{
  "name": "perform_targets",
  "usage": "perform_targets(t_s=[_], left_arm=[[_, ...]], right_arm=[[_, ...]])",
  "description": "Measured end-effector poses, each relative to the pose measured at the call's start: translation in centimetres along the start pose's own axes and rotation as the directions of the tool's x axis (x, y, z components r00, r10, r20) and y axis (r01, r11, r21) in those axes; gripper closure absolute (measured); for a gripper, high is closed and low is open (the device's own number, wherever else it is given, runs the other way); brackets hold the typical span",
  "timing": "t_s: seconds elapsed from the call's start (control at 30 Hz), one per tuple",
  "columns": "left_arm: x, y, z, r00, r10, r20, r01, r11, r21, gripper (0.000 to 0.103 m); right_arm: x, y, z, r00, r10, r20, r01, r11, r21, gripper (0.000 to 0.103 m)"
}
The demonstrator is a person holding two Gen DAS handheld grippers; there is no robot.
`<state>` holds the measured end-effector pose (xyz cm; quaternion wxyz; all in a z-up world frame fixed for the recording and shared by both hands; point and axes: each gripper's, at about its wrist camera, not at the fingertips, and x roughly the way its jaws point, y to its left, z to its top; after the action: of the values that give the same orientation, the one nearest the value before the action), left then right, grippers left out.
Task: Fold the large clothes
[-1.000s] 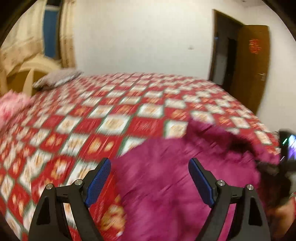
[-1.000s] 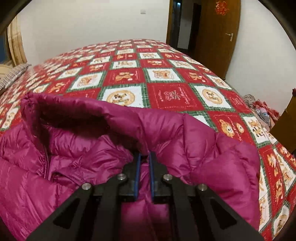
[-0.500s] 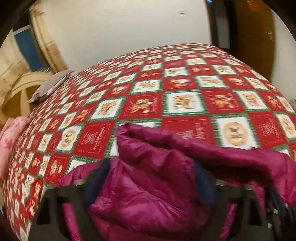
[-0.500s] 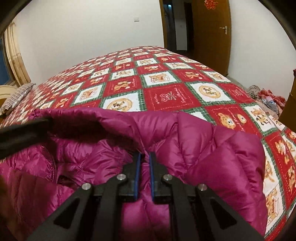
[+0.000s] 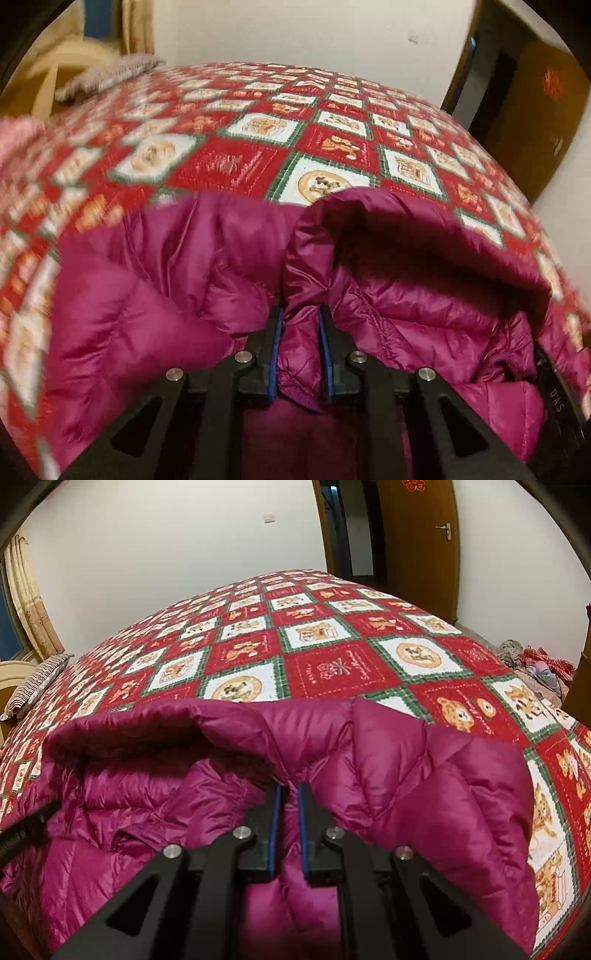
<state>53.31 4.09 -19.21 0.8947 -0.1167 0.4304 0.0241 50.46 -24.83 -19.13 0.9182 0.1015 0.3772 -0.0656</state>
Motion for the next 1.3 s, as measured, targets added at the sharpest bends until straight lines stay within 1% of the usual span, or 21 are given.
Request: perform_targets(t_s=[0.13,0.3,0.33,0.37,0.4,0.43,0.47,0.53,0.6,0.7,0.77,0.87,0.93,1.03,1.07,1.1,1.13,1.17,1.2,1.27,1.3], left_arm=[[-0.2,0.3,-0.9,0.998,-0.012,0.062,0.014,1.000,-0.025,0.083],[-0.1,0.3,-0.9,0.997,-0.004,0.075,0.006,1.000,-0.022,0.083],[-0.1,0.3,-0.9,0.997,-0.007,0.076,0.009,1.000,-0.023,0.083],[-0.1,0.3,-0.9,0.997,-0.008,0.078,0.010,1.000,-0.023,0.083],[-0.2,0.4,-0.9,0.997,-0.008,0.079,0.010,1.000,-0.023,0.083],[-0.2,0.3,-0.8,0.997,-0.005,0.079,0.007,1.000,-0.021,0.083],[-0.2,0.3,-0.8,0.997,-0.005,0.080,0.006,1.000,-0.020,0.083],[-0.2,0.4,-0.9,0.997,-0.009,0.080,0.011,1.000,-0.023,0.083],[-0.3,0.3,-1.0,0.997,-0.015,0.081,0.017,0.999,-0.028,0.083],[-0.3,0.4,-0.9,0.997,-0.017,0.081,0.019,0.999,-0.029,0.083],[-0.3,0.4,-0.9,0.997,-0.019,0.081,0.022,0.999,-0.030,0.083],[-0.3,0.4,-0.9,0.997,-0.022,0.079,0.024,0.999,-0.027,0.083],[-0.3,0.4,-0.8,0.997,-0.033,0.069,0.035,0.999,-0.018,0.082],[-1.6,0.9,-0.2,0.998,-0.070,0.003,0.070,0.998,0.003,0.082],[-2.9,1.1,0.1,0.996,-0.086,0.013,0.086,0.996,0.010,0.082],[-4.3,1.2,0.5,0.994,-0.093,0.048,0.093,0.996,0.018,0.082],[-5.6,1.2,0.9,0.992,-0.090,0.087,0.089,0.996,0.025,0.082],[-7.3,1.1,1.7,0.986,-0.088,0.144,0.084,0.996,0.030,0.082],[-8.3,0.8,2.6,0.978,-0.098,0.185,0.093,0.995,0.032,0.078],[-9.1,-0.2,4.7,0.968,-0.115,0.224,0.109,0.993,0.040,0.057],[-8.9,-1.4,6.4,0.967,-0.107,0.232,0.098,0.994,0.047,0.035]], right_arm=[[0.0,0.1,0.0,1.000,-0.009,-0.003,0.009,1.000,-0.008,0.094],[-0.7,0.4,0.3,0.999,-0.030,-0.025,0.030,0.999,-0.010,0.091],[-1.6,0.2,0.3,0.999,-0.039,-0.008,0.039,0.999,0.004,0.091],[-3.3,0.0,0.4,0.997,-0.059,0.048,0.057,0.998,0.028,0.089],[-4.7,0.0,0.6,0.993,-0.073,0.094,0.069,0.997,0.039,0.082],[-6.1,0.4,1.3,0.986,-0.093,0.140,0.088,0.995,0.036,0.082],[-6.6,1.0,2.0,0.983,-0.103,0.153,0.101,0.995,0.020,0.082],[-6.6,2.5,3.6,0.984,-0.101,0.149,0.106,0.994,-0.024,0.082],[-5.7,3.6,4.9,0.984,-0.097,0.147,0.104,0.994,-0.042,0.082],[-2.3,5.0,5.8,0.992,-0.093,0.088,0.102,0.991,-0.092,0.082],[-0.2,5.4,5.1,0.994,-0.106,0.030,0.109,0.985,-0.131,0.082],[1.7,5.0,3.3,0.993,-0.102,-0.061,0.091,0.983,-0.162,0.082],[1.9,4.9,2.4,0.993,-0.099,-0.059,0.087,0.980,-0.178,0.083],[1.6,5.3,1.9,0.992,-0.117,-0.036,0.108,0.974,-0.197,0.083],[1.6,5.5,1.7,0.991,-0.129,-0.028,0.121,0.970,-0.210,0.083],[1.6,5.7,1.7,0.991,-0.134,-0.024,0.125,0.968,-0.216,0.083],[1.5,5.7,1.7,0.991,-0.135,-0.020,0.128,0.968,-0.218,0.083],[1.5,5.6,1.7,0.991,-0.133,-0.016,0.126,0.968,-0.216,0.083],[1.6,5.6,1.8,0.991,-0.131,-0.014,0.125,0.969,-0.213,0.083],[1.6,5.6,1.8,0.991,-0.131,-0.008,0.127,0.969,-0.213,0.083],[1.7,5.6,1.8,0.991,-0.133,-0.004,0.129,0.968,-0.214,0.083]])
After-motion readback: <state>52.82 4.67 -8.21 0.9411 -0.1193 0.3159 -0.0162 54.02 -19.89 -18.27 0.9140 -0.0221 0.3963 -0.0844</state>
